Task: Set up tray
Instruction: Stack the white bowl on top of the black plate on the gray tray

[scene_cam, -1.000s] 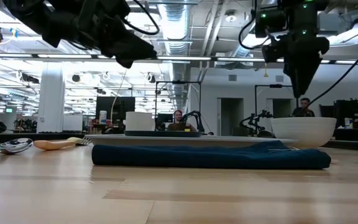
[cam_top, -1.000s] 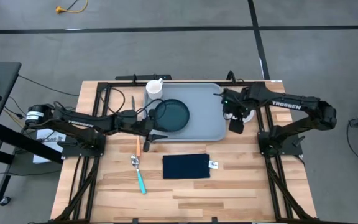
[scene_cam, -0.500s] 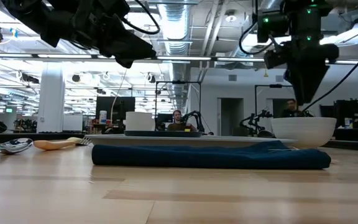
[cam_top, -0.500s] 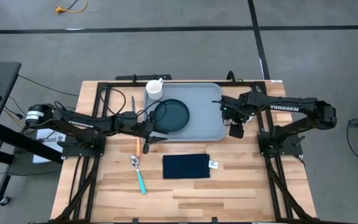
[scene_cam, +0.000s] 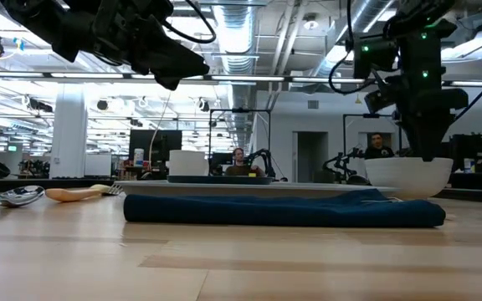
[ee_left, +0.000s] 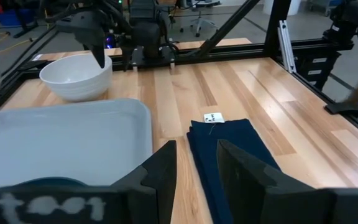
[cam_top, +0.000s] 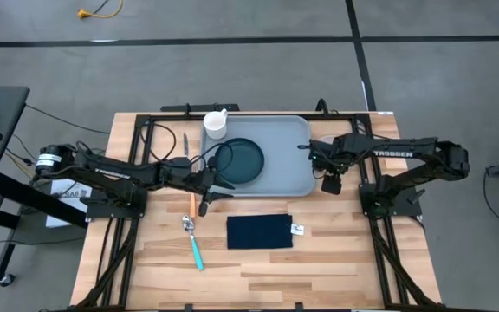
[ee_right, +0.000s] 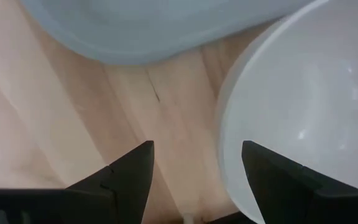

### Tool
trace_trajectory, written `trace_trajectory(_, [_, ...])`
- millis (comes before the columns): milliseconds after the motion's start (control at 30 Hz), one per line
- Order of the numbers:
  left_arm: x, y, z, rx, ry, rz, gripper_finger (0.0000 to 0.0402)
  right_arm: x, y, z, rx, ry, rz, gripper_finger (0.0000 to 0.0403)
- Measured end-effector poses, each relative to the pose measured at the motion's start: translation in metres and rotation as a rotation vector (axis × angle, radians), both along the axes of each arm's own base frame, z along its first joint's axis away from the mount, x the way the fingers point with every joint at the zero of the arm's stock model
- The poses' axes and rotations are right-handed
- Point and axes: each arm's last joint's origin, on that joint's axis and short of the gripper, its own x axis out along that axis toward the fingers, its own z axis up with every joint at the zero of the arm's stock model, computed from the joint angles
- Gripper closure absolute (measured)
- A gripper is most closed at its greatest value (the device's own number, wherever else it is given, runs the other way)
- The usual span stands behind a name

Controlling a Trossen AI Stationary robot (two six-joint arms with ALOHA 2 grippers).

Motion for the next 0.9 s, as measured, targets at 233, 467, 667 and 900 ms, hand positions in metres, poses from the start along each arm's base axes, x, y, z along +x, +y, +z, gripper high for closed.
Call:
trace_trajectory(233, [0.0000, 0.0000, 0.0000, 0.001, 0.000, 0.001, 0.0297, 0.0014, -0.0024, -0.0014, -0.065, -0.006, -0.003, 0.0165])
trace_trajectory(467, [0.0000, 0.0000, 0.0000, 0.001, 0.000, 0.001, 0.0297, 0.0029, -0.0029, -0.0014, -0.070, -0.022, -0.003, 0.0165])
trace_trajectory(667, [0.0000, 0.0000, 0.0000, 0.002, 0.000, 0.001, 0.0297, 0.0058, -0.0039, -0.0012, -0.080, -0.052, -0.004, 0.0165])
trace_trajectory(900, [0.0000, 0.0000, 0.0000, 0.002, 0.000, 0.001, 0.0297, 0.0053, -0.0080, -0.0011, -0.083, -0.060, -0.025, 0.0165])
